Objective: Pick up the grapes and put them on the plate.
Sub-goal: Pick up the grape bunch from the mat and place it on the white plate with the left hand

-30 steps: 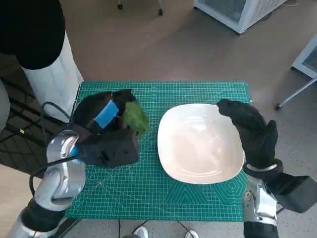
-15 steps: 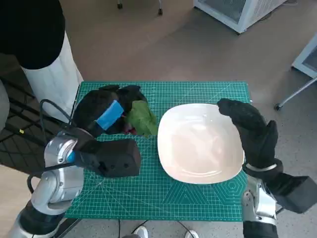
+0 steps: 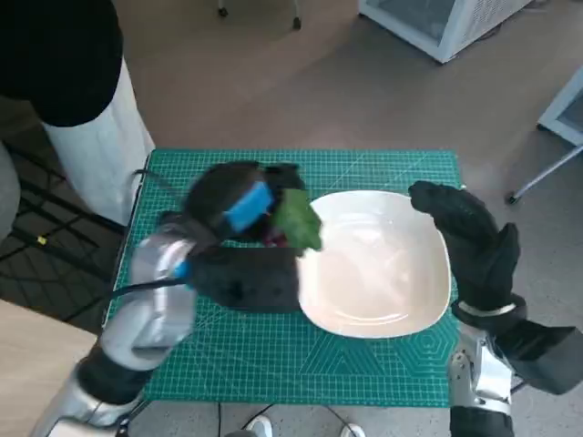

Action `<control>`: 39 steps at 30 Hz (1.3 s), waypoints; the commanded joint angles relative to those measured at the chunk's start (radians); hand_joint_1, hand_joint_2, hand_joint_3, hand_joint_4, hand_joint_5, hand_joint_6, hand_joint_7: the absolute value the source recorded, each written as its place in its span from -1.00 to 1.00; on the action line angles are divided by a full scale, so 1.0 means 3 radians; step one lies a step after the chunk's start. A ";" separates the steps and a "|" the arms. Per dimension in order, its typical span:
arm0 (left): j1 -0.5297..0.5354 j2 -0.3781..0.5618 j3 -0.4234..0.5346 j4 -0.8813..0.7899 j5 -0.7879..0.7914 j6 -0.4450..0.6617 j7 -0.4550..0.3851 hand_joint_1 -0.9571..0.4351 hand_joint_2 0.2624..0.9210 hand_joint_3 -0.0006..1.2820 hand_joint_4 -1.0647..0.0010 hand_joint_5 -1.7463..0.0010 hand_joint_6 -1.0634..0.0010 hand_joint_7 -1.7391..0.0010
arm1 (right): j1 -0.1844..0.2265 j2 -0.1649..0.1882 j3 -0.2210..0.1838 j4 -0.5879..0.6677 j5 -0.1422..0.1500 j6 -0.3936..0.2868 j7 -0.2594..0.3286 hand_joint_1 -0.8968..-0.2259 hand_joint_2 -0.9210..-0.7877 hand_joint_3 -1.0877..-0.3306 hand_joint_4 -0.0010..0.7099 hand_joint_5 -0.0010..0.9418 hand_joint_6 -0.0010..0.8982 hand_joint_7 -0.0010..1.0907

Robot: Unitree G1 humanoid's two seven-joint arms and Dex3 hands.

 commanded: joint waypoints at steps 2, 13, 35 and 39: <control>-0.0321 -0.0218 -0.0166 0.0338 0.0028 -0.0111 -0.0010 0.38 1.00 -0.91 -0.33 -0.39 -0.21 -0.24 | 0.0052 -0.0017 -0.0037 0.0047 0.0038 -0.0011 0.0022 0.09 -1.00 0.27 0.01 -1.00 -0.38 -0.99; -0.0722 -0.0602 -0.0408 0.1131 0.0057 -0.0313 0.0110 0.38 1.00 -0.92 -0.36 -0.39 -0.21 -0.24 | 0.0075 -0.0041 -0.0102 0.0086 0.0043 -0.0083 0.0027 0.11 -1.00 0.29 0.02 -0.99 -0.37 -0.99; -0.0941 -0.0898 -0.0554 0.2104 0.0029 -0.0685 0.0380 0.38 0.73 -0.55 -0.01 -0.74 -0.29 -0.10 | 0.0087 -0.0033 -0.0147 0.0157 -0.0012 -0.0223 -0.0033 0.10 -1.00 0.31 0.02 -1.00 -0.37 -0.99; -0.0926 -0.0893 -0.0543 0.2129 0.0011 -0.0722 0.0396 0.38 0.61 -0.42 0.02 -0.77 -0.27 -0.12 | 0.0077 -0.0023 -0.0140 0.0170 -0.0037 -0.0236 -0.0061 0.10 -1.00 0.31 0.02 -1.00 -0.37 -0.99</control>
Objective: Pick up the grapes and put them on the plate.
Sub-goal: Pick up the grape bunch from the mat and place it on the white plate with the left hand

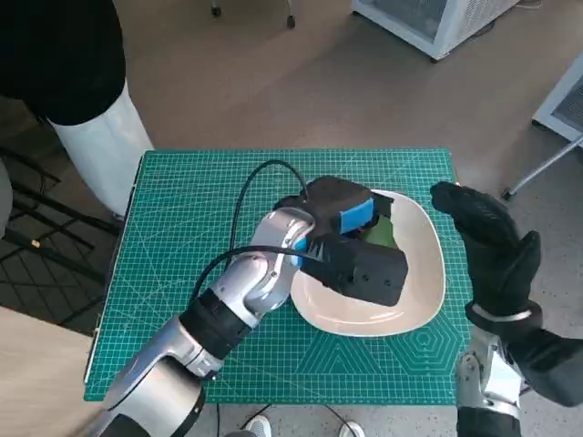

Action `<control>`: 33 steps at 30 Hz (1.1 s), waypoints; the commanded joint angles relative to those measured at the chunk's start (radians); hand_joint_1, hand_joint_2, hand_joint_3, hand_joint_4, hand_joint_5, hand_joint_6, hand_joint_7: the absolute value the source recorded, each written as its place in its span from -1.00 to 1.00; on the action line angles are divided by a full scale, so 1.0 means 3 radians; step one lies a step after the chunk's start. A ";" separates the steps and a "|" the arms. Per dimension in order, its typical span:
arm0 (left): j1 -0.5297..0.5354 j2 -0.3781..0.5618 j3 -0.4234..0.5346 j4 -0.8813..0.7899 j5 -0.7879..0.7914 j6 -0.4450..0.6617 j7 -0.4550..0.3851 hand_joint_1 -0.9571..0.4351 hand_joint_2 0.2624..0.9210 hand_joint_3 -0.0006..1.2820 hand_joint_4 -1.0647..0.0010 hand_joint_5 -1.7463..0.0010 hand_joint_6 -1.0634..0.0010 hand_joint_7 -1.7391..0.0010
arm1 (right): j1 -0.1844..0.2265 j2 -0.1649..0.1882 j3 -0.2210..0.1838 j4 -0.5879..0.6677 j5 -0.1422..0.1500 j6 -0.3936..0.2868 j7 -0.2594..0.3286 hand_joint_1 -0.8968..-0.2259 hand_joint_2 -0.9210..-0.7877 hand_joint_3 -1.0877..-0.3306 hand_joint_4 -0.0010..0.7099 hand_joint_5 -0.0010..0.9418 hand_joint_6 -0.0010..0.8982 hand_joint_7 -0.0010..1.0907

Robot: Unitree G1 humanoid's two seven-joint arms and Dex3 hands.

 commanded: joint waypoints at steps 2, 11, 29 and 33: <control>-0.0071 -0.0012 0.0008 0.0027 -0.0009 -0.0076 0.0047 0.38 0.59 -0.40 0.02 -0.78 -0.27 -0.13 | 0.0054 0.0024 0.0009 0.0077 -0.0037 -0.0016 -0.0059 0.11 -1.00 0.30 0.02 -1.00 -0.37 -0.99; -0.0038 -0.0045 0.0190 0.0036 -0.0397 -0.0088 -0.0292 0.55 0.88 -0.65 -0.05 -0.57 -0.02 0.02 | 0.0027 0.0041 0.0051 0.0085 -0.0091 -0.0019 -0.0126 0.11 -1.00 0.29 0.02 -1.00 -0.37 -0.99; -0.0077 0.0029 0.0193 0.0477 -0.0564 -0.0711 -0.0319 -0.50 0.83 -0.95 0.99 0.99 0.79 1.00 | 0.0010 0.0029 0.0120 0.0052 -0.0048 0.0063 -0.0095 0.12 -1.00 0.25 0.01 -1.00 -0.41 -1.00; -0.0051 0.0081 0.0268 0.0500 -0.0632 -0.0844 -0.0310 -0.58 0.97 -0.96 1.00 1.00 0.87 1.00 | 0.0004 0.0020 0.0130 0.0048 -0.0010 0.0101 -0.0064 0.13 -1.00 0.24 0.00 -1.00 -0.43 -1.00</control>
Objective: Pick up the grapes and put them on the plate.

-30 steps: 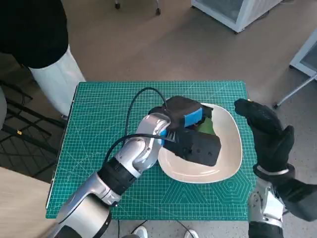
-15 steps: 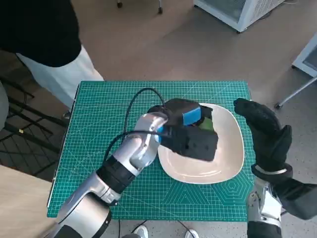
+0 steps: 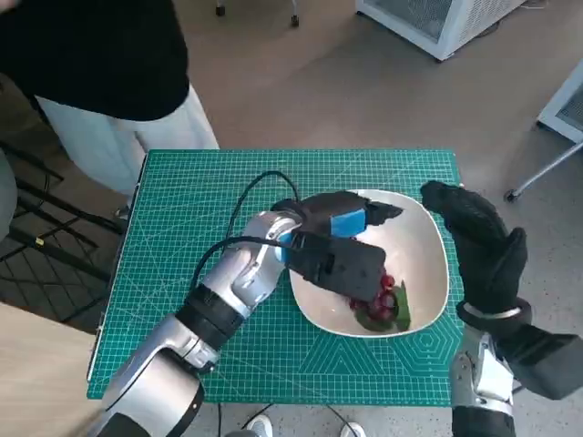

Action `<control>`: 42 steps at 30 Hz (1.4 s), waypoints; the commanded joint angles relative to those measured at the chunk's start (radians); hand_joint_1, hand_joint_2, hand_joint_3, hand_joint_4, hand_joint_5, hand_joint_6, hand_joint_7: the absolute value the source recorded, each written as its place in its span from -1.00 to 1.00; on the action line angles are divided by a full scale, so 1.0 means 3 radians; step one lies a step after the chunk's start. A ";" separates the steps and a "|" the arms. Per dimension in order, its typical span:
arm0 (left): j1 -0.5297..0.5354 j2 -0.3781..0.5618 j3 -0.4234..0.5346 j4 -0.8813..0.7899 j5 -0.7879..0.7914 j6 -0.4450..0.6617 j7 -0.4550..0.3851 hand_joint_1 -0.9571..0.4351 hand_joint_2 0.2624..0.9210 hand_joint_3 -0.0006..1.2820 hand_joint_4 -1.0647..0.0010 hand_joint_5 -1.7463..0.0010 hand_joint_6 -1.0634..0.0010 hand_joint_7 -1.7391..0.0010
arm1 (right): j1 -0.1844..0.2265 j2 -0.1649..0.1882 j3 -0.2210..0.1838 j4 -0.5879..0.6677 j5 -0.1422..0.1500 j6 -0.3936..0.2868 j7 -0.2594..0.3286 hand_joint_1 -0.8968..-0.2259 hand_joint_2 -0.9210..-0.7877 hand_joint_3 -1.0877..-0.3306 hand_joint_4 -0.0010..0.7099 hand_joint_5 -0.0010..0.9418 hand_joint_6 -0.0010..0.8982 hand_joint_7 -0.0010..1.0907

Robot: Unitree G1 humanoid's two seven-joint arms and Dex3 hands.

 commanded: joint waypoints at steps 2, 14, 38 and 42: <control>-0.0015 0.0090 0.0107 0.0039 -0.0109 -0.0219 0.0036 -0.57 0.99 -0.93 1.00 1.00 0.88 1.00 | 0.0016 -0.0010 0.0014 0.0006 0.0066 0.0103 0.0053 0.13 -1.00 0.24 0.00 -1.00 -0.43 -1.00; 0.0335 0.0341 0.0808 0.0049 -0.0976 -0.0888 -0.0048 -0.56 1.00 -0.81 1.00 1.00 0.89 0.99 | 0.0037 -0.0008 0.0007 -0.0041 0.0115 0.0157 0.0094 0.13 -1.00 0.25 0.00 -1.00 -0.43 -1.00; 0.1594 0.0202 0.2163 -0.0838 -0.3049 -0.1117 -0.0608 -0.56 1.00 -0.37 0.89 0.98 0.73 0.95 | 0.0042 0.0058 0.0043 -0.0087 0.0061 0.0146 0.0038 0.13 -1.00 0.24 -0.03 -1.00 -0.43 -1.00; 0.1825 0.0212 0.2217 -0.1150 -0.3161 -0.1036 -0.0604 -0.54 1.00 -0.37 0.89 0.98 0.73 0.96 | 0.0052 0.0071 0.0052 -0.0103 0.0042 0.0141 0.0024 0.13 -1.00 0.24 -0.03 -1.00 -0.43 -1.00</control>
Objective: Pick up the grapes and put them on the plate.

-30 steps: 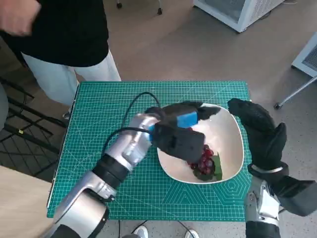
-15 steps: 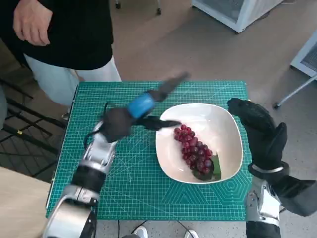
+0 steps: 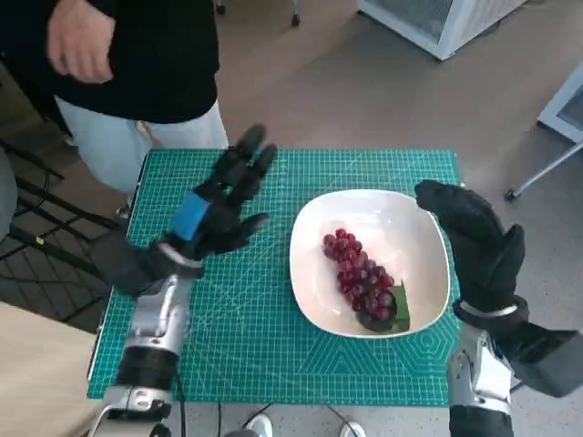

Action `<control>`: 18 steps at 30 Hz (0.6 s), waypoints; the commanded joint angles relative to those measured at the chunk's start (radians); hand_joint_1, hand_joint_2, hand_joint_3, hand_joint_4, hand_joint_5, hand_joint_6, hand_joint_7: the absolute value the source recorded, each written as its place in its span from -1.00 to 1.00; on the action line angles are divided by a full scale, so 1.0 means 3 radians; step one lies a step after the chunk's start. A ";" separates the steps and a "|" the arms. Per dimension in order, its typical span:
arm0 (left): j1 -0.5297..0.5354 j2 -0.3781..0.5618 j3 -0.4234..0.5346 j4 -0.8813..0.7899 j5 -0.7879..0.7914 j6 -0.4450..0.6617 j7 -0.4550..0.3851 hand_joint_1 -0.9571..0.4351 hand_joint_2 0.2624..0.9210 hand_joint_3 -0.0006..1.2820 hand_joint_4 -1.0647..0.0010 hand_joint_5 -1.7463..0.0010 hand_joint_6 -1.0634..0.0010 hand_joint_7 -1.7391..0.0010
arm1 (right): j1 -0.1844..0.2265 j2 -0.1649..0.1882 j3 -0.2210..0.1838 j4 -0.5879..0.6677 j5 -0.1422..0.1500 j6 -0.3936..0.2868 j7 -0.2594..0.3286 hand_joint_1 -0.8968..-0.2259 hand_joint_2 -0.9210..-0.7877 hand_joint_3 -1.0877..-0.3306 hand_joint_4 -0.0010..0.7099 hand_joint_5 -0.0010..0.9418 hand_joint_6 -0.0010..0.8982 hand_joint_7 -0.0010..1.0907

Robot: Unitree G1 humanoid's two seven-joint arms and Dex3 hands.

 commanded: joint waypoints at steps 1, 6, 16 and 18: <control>0.0273 0.0017 0.0061 -0.0391 -0.0144 0.0115 -0.0007 -0.53 1.00 -0.37 0.89 0.98 0.73 0.96 | 0.0055 0.0030 0.0021 -0.0007 -0.0023 0.0037 -0.0033 0.13 -1.00 0.24 -0.03 -1.00 -0.43 -1.00; 0.0515 -0.0002 0.0086 -0.0726 -0.0219 0.0219 0.0060 -0.49 1.00 -0.37 0.89 0.99 0.74 0.96 | 0.0056 0.0025 0.0017 -0.0012 -0.0030 0.0040 -0.0035 0.13 -1.00 0.24 -0.03 -1.00 -0.43 -1.00; 0.0777 -0.0054 0.0114 -0.0965 -0.0263 0.0220 0.0134 -0.44 1.00 -0.35 0.81 0.97 0.69 0.95 | 0.0075 0.0022 0.0027 -0.0046 -0.0041 0.0055 -0.0042 0.13 -1.00 0.24 -0.03 -1.00 -0.43 -1.00; 0.0801 -0.0070 0.0111 -0.0990 -0.0254 0.0218 0.0161 -0.43 1.00 -0.35 0.79 0.96 0.67 0.94 | 0.0075 0.0018 0.0026 -0.0043 -0.0041 0.0058 -0.0041 0.13 -1.00 0.24 -0.03 -1.00 -0.43 -1.00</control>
